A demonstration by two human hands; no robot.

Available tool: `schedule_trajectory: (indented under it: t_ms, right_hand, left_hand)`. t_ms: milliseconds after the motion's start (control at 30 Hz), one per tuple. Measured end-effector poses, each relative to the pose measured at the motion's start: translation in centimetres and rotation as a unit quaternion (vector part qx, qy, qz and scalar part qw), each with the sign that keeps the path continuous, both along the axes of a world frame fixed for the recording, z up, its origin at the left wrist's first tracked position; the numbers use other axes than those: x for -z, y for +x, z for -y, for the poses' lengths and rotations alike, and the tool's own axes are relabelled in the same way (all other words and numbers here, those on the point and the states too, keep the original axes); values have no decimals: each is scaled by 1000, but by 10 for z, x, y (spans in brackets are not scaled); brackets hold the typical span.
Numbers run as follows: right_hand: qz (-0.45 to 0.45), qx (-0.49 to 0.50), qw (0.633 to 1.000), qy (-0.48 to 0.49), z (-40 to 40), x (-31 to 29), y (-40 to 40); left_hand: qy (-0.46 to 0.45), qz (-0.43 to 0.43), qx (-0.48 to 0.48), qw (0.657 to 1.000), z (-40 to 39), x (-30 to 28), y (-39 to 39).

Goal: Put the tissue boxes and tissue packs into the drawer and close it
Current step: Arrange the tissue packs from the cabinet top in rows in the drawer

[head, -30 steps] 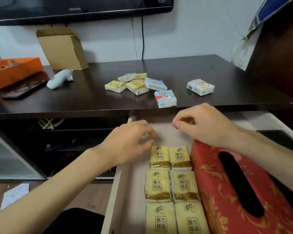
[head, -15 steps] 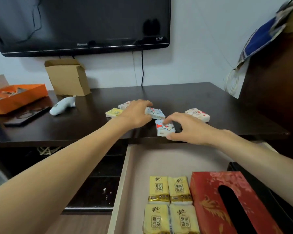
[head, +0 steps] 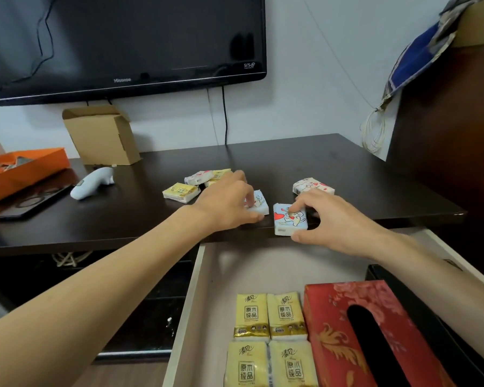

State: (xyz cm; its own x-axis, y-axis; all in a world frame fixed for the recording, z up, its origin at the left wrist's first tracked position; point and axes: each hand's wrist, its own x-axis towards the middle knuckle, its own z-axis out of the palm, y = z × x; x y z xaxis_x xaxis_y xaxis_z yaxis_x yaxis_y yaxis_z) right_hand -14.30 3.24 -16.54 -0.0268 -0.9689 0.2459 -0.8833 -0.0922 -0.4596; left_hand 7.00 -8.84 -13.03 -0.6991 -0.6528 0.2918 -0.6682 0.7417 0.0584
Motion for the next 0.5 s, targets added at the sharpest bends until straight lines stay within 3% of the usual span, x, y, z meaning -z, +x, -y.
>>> schedule_trajectory:
  t_ms: [167,300,500]
  right_hand:
    - [12,1,1000,12,-1,3,2]
    - [25,-6,1000,-7,-9,0,3]
    - [132,-80,988,14,-29,-6,3]
  left_hand:
    - [119,-5,-2,993,8,-5,-4]
    - [134,-16,-10,991,5,-4,-3]
    - [193,-99,23,976,-27,9,31]
